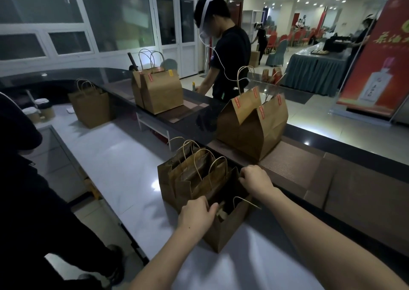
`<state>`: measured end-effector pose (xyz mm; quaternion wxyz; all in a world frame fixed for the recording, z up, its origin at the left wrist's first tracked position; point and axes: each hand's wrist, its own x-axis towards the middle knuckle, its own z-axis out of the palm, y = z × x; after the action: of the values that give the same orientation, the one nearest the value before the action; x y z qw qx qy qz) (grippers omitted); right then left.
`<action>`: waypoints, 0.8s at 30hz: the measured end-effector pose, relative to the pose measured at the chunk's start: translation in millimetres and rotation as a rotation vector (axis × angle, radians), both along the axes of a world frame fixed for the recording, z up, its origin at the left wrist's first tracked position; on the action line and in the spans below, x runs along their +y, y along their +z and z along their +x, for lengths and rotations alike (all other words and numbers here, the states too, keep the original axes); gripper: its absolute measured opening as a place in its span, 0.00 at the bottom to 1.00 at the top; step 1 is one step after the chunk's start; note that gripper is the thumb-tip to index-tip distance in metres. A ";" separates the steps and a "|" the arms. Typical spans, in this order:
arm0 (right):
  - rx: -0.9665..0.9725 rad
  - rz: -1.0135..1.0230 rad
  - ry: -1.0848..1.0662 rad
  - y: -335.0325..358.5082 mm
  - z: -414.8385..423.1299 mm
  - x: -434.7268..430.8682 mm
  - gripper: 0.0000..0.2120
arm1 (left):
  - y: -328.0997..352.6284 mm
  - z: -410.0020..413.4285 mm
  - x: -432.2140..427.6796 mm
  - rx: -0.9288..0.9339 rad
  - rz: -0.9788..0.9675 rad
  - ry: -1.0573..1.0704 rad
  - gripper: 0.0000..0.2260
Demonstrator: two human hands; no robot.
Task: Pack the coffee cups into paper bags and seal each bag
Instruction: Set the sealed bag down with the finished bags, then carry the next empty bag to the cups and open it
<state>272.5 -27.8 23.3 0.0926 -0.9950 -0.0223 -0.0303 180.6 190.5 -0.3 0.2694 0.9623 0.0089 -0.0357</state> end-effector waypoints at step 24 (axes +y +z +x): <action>-0.184 0.403 -0.234 56.0 -169.8 -65.3 0.04 | 86.9 -56.3 -30.4 -0.131 0.001 -0.101 0.06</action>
<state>102.6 -93.1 79.3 0.2826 -0.9453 0.0913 -0.1352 124.3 160.2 86.7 0.2669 0.9619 -0.0572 0.0136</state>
